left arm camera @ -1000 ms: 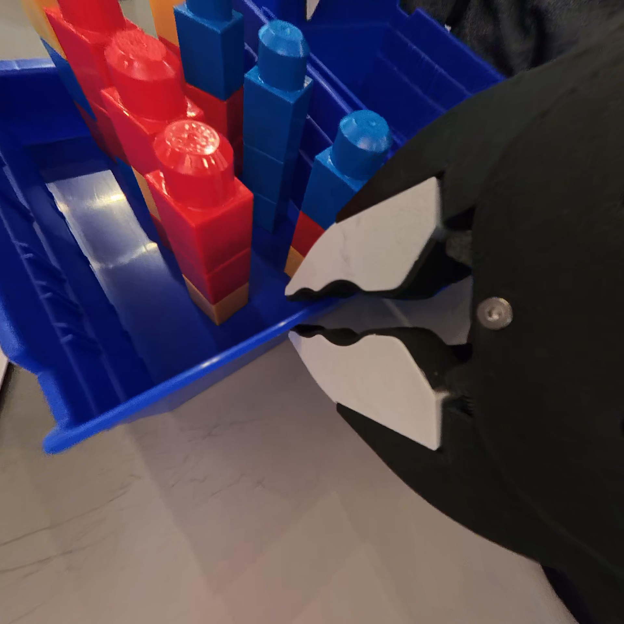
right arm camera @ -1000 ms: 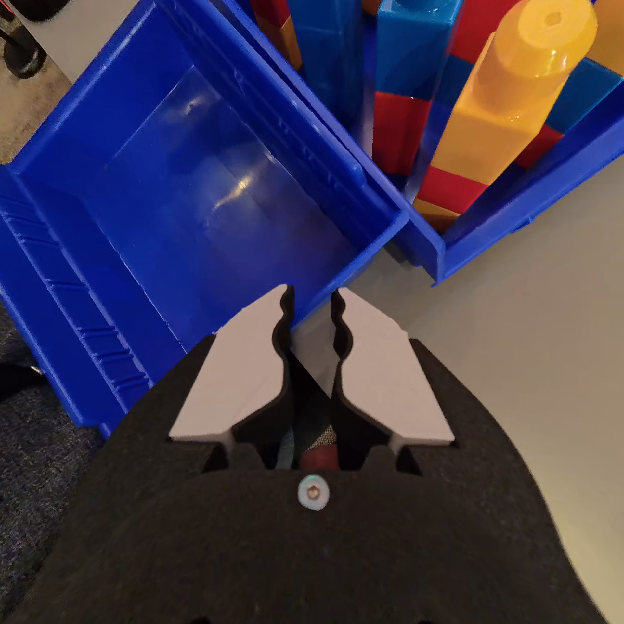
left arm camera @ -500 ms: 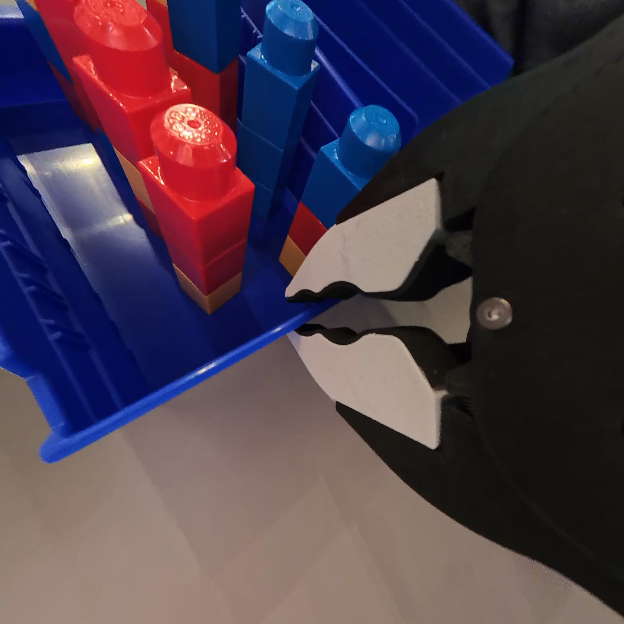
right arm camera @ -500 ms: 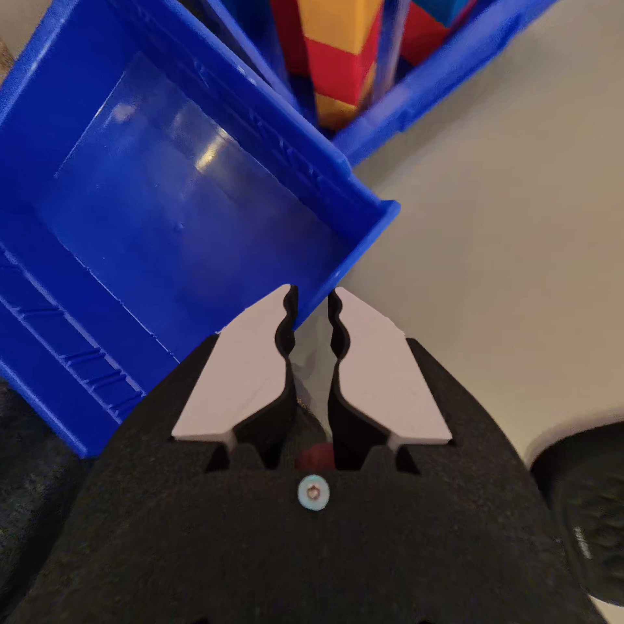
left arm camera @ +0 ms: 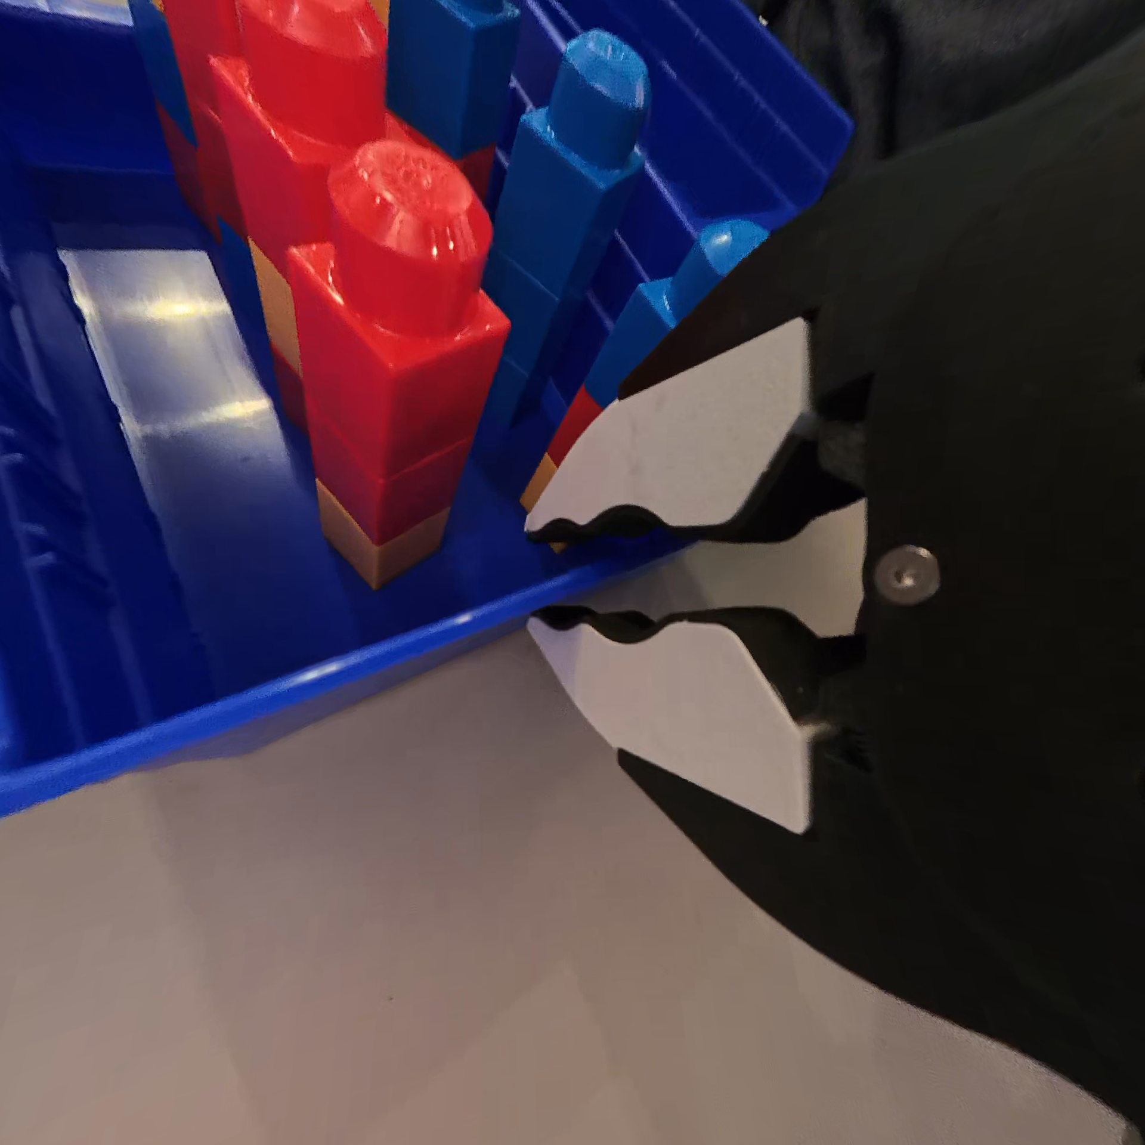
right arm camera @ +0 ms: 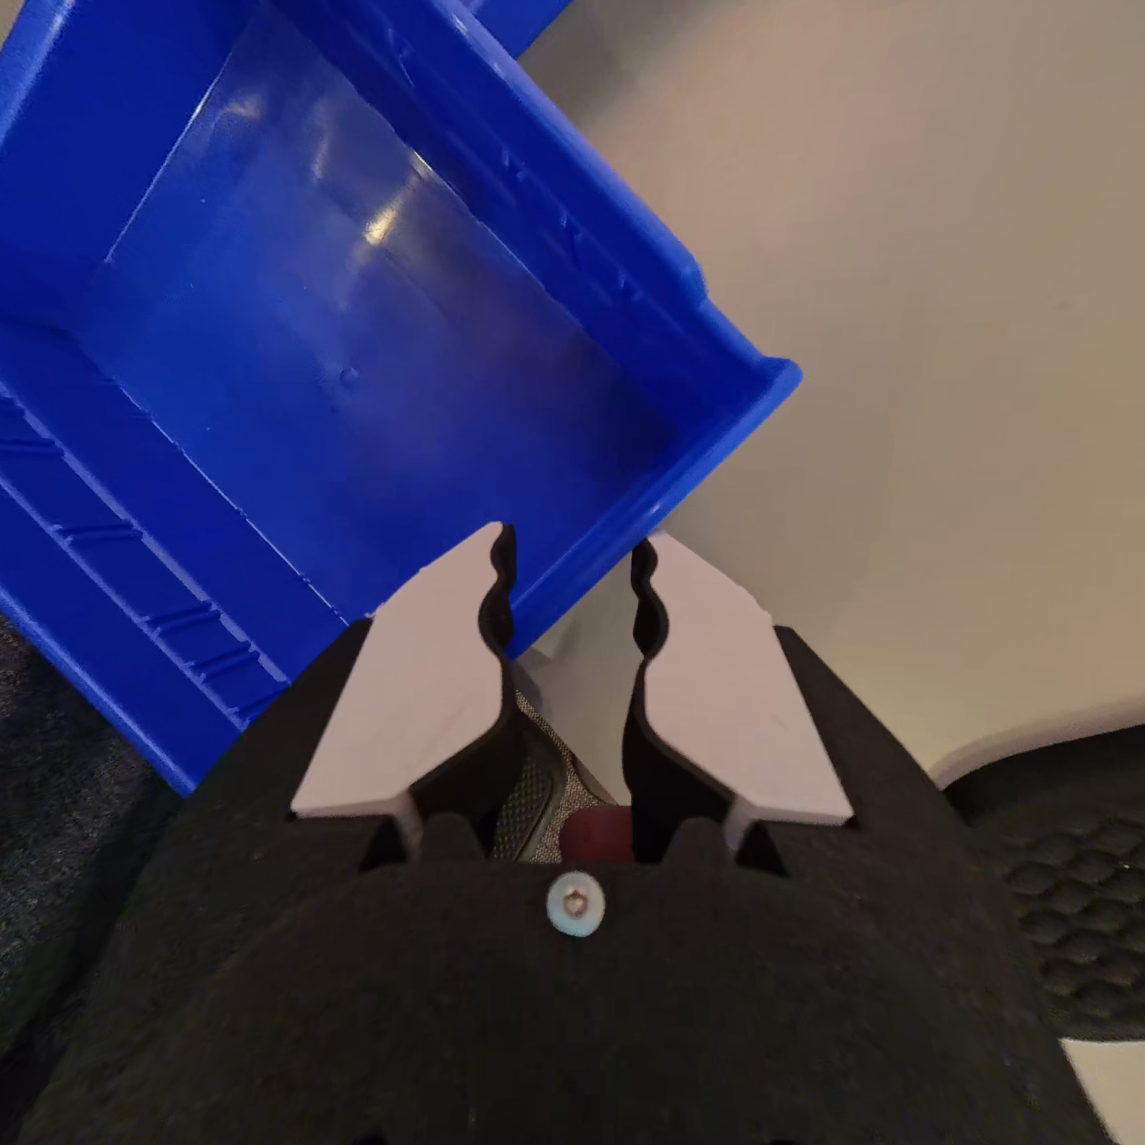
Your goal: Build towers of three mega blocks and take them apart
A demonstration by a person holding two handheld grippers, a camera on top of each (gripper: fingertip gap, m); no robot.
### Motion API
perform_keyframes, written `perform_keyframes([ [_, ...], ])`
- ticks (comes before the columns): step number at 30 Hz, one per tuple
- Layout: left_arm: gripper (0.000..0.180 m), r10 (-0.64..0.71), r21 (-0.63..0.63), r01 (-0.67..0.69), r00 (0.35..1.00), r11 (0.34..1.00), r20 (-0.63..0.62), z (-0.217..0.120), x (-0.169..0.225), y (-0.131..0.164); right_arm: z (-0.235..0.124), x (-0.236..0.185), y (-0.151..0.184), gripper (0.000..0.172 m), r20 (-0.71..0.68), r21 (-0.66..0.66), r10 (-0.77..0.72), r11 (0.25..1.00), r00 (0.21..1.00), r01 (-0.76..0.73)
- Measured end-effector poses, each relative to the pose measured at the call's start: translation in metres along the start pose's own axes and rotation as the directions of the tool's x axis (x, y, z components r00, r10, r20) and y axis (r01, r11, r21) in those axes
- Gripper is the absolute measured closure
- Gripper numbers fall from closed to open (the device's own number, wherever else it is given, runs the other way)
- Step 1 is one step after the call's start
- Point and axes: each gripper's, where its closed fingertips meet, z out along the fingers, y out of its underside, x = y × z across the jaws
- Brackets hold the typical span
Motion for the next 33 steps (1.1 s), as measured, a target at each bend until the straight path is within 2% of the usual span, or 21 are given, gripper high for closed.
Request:
perform_keyframes([
  [4,0.166,0.026,-0.049,-0.023,0.998,0.999,0.06,0.0,-0.005,-0.002,0.0,0.008,0.0,0.153,-0.022,-0.028,-0.007,1.0,1.0,0.006],
  [16,0.175,0.07,-0.125,-0.047,0.981,0.991,0.179,-0.015,-0.051,-0.014,0.006,0.033,-0.023,0.156,0.0,-0.092,-0.064,0.994,0.998,0.064],
  [27,0.176,0.134,-0.17,-0.102,0.972,0.98,0.191,-0.031,-0.093,-0.027,0.005,0.114,-0.053,0.16,-0.064,-0.143,-0.105,0.985,0.992,0.095],
  [33,0.174,0.232,-0.239,-0.181,0.95,0.954,0.207,-0.039,-0.114,-0.03,0.004,0.171,-0.073,0.161,-0.096,-0.185,-0.19,0.968,0.977,0.17],
])
